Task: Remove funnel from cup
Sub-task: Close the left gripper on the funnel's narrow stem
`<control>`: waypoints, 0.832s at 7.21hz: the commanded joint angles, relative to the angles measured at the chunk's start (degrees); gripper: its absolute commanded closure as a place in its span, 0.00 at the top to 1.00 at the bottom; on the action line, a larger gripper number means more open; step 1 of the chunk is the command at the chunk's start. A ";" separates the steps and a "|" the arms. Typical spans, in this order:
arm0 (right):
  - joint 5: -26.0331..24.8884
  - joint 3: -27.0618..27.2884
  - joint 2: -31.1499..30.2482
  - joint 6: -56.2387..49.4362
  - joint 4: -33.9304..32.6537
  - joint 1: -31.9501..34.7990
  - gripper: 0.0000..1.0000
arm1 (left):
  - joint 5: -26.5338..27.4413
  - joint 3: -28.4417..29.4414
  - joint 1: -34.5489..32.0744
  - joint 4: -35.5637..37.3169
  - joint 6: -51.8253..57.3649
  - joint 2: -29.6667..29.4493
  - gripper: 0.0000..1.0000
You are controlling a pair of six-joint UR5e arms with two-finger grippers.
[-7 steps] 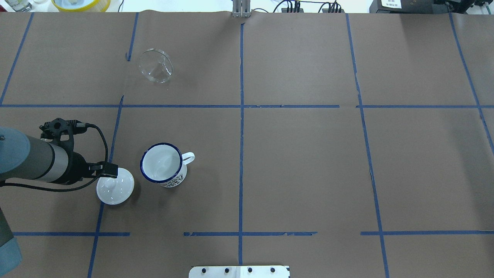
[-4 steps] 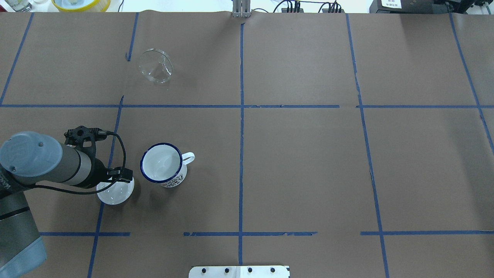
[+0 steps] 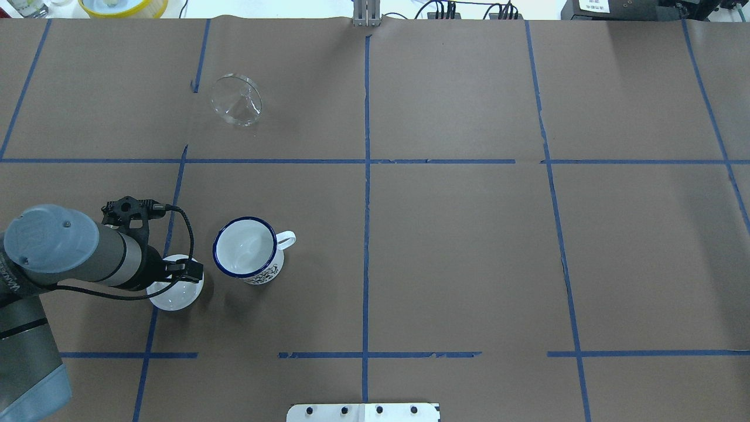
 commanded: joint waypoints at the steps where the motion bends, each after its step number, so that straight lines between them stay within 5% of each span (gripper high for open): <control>1: 0.00 0.00 0.00 0.00 0.00 0.00 1.00 | -0.02 -0.10 0.01 0.07 -0.12 0.28 0.69; 2: 0.00 0.00 0.00 0.00 0.00 0.00 1.00 | -0.02 -0.19 0.10 0.07 -0.21 0.28 0.59; 6: 0.00 -0.08 0.00 0.00 0.00 0.00 1.00 | -0.02 -1.50 0.01 0.33 -0.21 1.07 0.55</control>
